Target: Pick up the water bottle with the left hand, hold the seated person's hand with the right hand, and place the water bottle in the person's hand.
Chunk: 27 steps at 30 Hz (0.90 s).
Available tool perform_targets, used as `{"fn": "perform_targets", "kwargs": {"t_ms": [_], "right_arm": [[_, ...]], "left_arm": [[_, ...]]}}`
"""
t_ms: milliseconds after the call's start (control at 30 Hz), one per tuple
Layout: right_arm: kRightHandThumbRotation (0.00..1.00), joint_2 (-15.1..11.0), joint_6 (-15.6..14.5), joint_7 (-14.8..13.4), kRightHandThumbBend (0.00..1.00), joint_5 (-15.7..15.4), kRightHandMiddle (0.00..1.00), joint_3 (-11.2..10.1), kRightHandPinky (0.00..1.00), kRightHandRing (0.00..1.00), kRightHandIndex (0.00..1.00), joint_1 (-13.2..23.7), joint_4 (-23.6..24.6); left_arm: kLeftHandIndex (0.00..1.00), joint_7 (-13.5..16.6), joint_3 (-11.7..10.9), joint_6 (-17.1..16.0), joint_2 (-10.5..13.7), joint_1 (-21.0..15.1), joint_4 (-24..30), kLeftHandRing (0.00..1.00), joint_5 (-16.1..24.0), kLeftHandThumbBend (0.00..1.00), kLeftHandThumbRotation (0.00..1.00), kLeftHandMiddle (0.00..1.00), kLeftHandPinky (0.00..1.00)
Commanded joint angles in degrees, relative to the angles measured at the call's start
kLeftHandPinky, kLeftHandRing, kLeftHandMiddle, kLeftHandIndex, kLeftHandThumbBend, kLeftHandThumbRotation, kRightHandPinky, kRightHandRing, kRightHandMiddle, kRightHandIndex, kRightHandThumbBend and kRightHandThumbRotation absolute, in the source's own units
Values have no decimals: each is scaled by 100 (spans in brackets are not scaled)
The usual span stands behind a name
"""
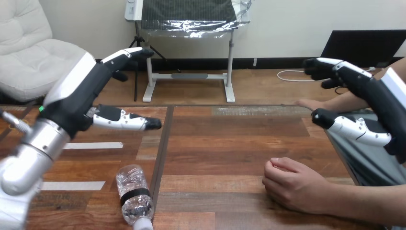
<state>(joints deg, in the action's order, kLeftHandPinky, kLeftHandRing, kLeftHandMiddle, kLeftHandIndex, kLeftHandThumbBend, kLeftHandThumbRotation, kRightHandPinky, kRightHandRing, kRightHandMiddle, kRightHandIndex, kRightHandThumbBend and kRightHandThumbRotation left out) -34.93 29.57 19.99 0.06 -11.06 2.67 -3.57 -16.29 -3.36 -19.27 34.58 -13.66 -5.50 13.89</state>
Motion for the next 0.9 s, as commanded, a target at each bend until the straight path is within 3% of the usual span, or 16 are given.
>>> {"fn": "perform_targets", "kwargs": {"t_ms": [0, 433, 600, 867], "right_arm": [[81, 135, 64, 21, 83, 157, 82, 53, 78, 82, 82, 154, 317], [80, 347, 86, 194, 84, 400, 81, 185, 76, 79, 81, 23, 599], [80, 389, 25, 240, 90, 459, 80, 227, 75, 79, 80, -40, 728], [82, 474, 123, 342, 92, 531, 79, 306, 72, 77, 79, -81, 816]], "left_arm": [[84, -311, -27, -190, 375, -609, -24, 83, -107, 100, 20, 86, 65], [87, -1637, 201, -397, 1052, -1071, -121, 88, -333, 100, 17, 90, 65], [86, -2133, 302, -511, 1186, -1263, -218, 91, -469, 100, 13, 90, 68], [84, -2733, 531, -332, 1336, -1463, -119, 91, -412, 100, 8, 89, 71]]}}
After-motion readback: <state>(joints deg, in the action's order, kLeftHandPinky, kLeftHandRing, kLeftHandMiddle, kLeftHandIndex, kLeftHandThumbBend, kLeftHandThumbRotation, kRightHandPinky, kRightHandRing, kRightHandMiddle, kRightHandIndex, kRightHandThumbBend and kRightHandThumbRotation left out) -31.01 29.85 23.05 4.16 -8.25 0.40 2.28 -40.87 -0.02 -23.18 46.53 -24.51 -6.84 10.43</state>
